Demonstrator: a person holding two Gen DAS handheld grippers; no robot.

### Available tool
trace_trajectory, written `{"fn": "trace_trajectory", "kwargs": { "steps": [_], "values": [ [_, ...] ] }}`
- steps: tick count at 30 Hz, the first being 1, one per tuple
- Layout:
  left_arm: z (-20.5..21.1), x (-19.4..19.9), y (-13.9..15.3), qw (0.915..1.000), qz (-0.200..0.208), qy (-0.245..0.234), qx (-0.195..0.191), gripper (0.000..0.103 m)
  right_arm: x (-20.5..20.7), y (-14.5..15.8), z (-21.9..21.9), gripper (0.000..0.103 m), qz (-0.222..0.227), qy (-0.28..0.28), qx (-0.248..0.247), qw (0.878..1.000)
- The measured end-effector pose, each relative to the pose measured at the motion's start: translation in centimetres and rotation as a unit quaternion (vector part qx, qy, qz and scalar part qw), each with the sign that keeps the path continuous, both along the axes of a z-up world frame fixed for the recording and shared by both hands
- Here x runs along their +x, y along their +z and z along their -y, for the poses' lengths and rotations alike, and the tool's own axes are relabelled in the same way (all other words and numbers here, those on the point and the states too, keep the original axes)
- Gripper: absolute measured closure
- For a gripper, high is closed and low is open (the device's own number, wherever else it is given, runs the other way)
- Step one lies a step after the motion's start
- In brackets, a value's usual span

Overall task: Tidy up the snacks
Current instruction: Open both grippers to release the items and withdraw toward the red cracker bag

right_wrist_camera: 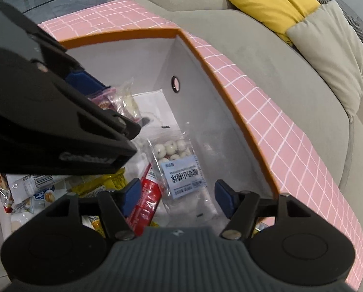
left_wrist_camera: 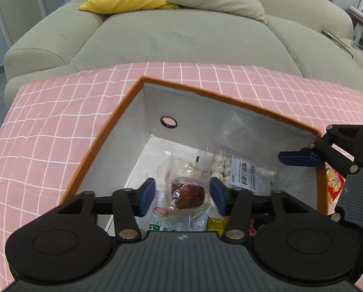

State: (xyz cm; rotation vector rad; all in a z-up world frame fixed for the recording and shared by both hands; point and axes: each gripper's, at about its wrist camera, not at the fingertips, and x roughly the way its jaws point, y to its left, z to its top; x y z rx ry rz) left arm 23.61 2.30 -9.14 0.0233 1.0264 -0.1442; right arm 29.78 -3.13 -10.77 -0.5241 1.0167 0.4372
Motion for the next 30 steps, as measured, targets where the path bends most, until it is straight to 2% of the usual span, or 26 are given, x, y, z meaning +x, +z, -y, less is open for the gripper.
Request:
{"fn": "trace_trajectory", "kwargs": {
  "steps": [6, 10, 14, 17, 21, 25, 30],
  "values": [
    [-0.7, -1.6, 2.3, 0.9995, 0.022, 0.013, -0.016, 0.027, -0.4, 2.2, 1.3, 0.030, 0.008, -0.028, 0.029, 0.999],
    [-1.5, -3.1, 4.0, 0.9972, 0.045, 0.044, -0.041, 0.024, -1.8, 4.2, 2.6, 0.025, 0.042, -0.055, 0.061, 0.996],
    [-1.1, -5.1, 5.8, 0.9943, 0.084, 0.061, -0.023, 0.024, -3.9, 5.7, 4.1, 0.022, 0.066, -0.096, 0.109, 0.987],
    [-0.7, -6.6, 7.1, 0.9897, 0.116, 0.084, -0.007, 0.024, -5.6, 6.9, 5.5, 0.021, 0.086, -0.124, 0.144, 0.978],
    [-0.4, -8.7, 8.5, 0.9835, 0.150, 0.102, -0.008, 0.020, -8.9, 8.3, 7.2, 0.015, 0.124, -0.174, 0.205, 0.955],
    [0.3, -10.5, 9.4, 0.9804, 0.165, 0.106, -0.011, 0.019, -11.8, 8.9, 7.9, 0.015, 0.148, -0.208, 0.223, 0.941],
    [1.8, -12.6, 9.7, 0.9790, 0.180, 0.094, -0.016, 0.018, -14.8, 9.0, 9.4, 0.009, 0.165, -0.242, 0.241, 0.925]
  ]
}}
